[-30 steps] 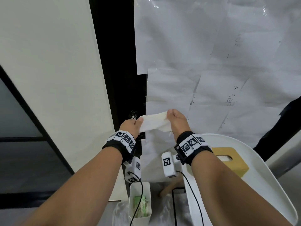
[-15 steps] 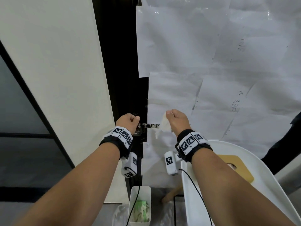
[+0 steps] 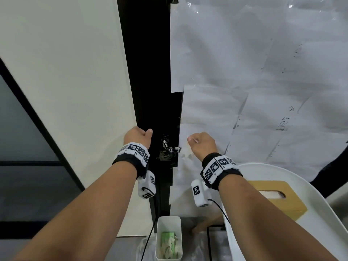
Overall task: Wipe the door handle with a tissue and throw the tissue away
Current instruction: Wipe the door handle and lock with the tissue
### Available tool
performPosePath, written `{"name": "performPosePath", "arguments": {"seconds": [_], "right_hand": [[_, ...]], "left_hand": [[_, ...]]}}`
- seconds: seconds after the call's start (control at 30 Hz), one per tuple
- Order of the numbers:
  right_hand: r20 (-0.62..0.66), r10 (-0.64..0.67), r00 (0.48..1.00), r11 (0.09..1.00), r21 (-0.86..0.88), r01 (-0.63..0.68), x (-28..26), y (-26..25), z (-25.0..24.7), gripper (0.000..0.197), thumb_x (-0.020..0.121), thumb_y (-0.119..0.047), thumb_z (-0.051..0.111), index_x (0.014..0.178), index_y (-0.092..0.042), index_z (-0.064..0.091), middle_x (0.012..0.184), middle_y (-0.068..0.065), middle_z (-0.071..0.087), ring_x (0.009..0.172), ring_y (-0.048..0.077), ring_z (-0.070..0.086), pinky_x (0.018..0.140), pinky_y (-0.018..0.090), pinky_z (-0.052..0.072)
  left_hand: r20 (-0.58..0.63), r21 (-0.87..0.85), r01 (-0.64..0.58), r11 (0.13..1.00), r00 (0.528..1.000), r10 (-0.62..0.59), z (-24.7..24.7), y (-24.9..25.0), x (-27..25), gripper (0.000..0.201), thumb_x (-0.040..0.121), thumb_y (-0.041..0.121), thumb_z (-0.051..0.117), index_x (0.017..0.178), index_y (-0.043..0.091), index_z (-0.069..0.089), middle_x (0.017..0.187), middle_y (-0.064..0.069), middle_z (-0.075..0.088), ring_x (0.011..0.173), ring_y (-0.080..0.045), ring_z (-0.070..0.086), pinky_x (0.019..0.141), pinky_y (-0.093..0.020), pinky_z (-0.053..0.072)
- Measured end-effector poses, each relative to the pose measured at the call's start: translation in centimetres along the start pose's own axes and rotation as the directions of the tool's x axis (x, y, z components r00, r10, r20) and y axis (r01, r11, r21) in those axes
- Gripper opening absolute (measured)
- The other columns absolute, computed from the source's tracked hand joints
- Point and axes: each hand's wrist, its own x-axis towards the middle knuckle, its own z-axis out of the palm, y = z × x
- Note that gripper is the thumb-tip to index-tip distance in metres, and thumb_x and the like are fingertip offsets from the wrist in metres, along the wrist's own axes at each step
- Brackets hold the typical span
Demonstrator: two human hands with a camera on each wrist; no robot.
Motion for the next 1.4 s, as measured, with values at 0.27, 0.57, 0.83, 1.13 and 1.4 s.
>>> {"name": "performPosePath", "arguments": {"seconds": [0.27,0.57,0.83,1.13,1.4], "right_hand": [[0.049,0.033,0.998,0.937,-0.348,-0.013,0.4,2.7,3.1,0.031,0.092,-0.028,0.054,0.119,-0.015,0.063,0.117,0.006,0.043,0.106,0.024,0.050,0.089,0.031,0.047],[0.105,-0.176,0.979,0.800,-0.564,0.204,-0.4,2.4,3.5,0.025,0.080,0.010,0.049,0.099,-0.004,0.055,0.106,0.012,0.043,0.092,0.028,0.048,0.062,0.032,0.034],[0.033,-0.171,0.985,0.861,-0.481,0.166,-0.3,2.8,3.3,0.032,0.080,0.010,0.046,0.103,-0.005,0.063,0.101,0.011,0.049,0.093,0.030,0.051,0.064,0.031,0.044],[0.062,-0.132,0.989,0.832,-0.536,0.145,-0.7,2.9,2.5,0.031,0.080,0.010,0.046,0.104,-0.002,0.063,0.110,0.011,0.047,0.103,0.028,0.048,0.070,0.033,0.045],[0.067,-0.135,0.989,0.809,-0.569,0.149,-0.6,2.4,2.7,0.030,0.078,0.011,0.043,0.098,-0.001,0.063,0.113,0.013,0.045,0.103,0.029,0.044,0.079,0.036,0.049]], "left_hand": [[-0.048,-0.040,0.075,0.996,0.996,-0.077,-0.5,-0.9,0.8,0.049,0.080,0.056,0.060,0.068,0.013,0.042,0.055,0.002,0.041,0.047,-0.017,0.041,0.042,-0.021,0.025],[-0.110,0.027,-0.029,0.999,0.993,0.032,0.0,-0.8,0.3,0.038,0.089,0.041,0.056,0.075,0.007,0.046,0.058,-0.001,0.042,0.054,-0.020,0.043,0.048,-0.027,0.028],[-0.088,0.089,-0.045,0.995,0.995,0.053,-0.3,-0.8,0.5,0.039,0.090,0.041,0.056,0.074,0.007,0.045,0.056,-0.001,0.041,0.057,-0.023,0.045,0.051,-0.028,0.033],[-0.089,0.086,-0.061,0.994,0.994,0.069,0.0,-1.0,0.6,0.037,0.090,0.042,0.057,0.077,0.009,0.045,0.056,0.001,0.040,0.063,-0.026,0.047,0.056,-0.030,0.034],[-0.087,0.066,-0.049,0.997,0.995,0.055,-0.1,-0.8,0.4,0.035,0.090,0.041,0.057,0.080,0.009,0.048,0.063,-0.003,0.049,0.064,-0.025,0.048,0.057,-0.030,0.036]]}}
